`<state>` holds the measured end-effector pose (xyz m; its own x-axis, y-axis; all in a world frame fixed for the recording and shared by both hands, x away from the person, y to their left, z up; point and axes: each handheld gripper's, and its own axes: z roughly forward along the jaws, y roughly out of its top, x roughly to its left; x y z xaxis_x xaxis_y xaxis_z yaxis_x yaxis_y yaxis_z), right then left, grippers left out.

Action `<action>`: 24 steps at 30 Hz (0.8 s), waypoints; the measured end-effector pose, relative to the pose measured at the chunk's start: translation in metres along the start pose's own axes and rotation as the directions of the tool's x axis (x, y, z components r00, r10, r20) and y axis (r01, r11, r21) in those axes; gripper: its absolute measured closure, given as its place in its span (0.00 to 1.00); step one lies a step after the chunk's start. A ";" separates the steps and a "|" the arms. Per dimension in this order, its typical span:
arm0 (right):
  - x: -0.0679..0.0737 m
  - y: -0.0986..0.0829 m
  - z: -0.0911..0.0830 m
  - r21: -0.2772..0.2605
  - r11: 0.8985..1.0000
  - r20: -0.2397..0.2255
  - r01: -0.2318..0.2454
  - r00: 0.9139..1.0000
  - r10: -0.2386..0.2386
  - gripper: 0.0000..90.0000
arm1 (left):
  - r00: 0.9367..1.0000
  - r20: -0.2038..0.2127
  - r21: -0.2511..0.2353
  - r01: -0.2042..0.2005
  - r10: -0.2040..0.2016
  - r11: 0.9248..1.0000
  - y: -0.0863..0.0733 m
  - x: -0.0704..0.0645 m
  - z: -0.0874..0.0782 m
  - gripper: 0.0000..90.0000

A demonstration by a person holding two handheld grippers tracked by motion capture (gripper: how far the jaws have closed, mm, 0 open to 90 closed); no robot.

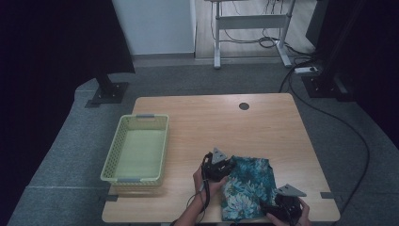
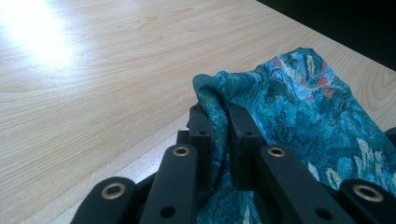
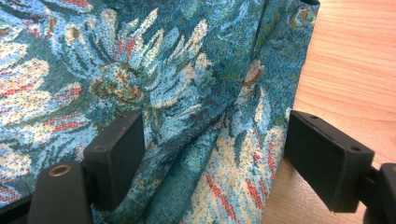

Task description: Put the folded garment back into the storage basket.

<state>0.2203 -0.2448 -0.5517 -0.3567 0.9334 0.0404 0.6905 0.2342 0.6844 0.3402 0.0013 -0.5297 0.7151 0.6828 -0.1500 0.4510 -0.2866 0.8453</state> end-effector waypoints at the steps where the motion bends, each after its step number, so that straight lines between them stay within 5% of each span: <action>1: 0.001 0.000 0.000 0.002 1.000 0.005 -0.002 1.000 0.002 0.23 | 1.000 -0.001 0.000 0.000 0.000 1.000 0.000 0.000 0.000 0.91; 13: 0.012 0.001 -0.004 -0.002 1.000 -0.044 0.010 0.999 -0.010 0.60 | 1.000 -0.001 0.001 -0.003 0.003 1.000 0.001 -0.001 0.001 0.91; 24: 0.010 0.002 -0.004 -0.002 1.000 -0.117 -0.019 0.993 0.019 0.82 | 1.000 0.002 0.002 0.001 -0.001 1.000 0.002 -0.001 0.001 0.91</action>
<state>0.2153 -0.2357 -0.5474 -0.4146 0.8995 0.1379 0.6960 0.2158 0.6848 0.3411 -0.0007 -0.5282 0.7160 0.6813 -0.1519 0.4527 -0.2877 0.8439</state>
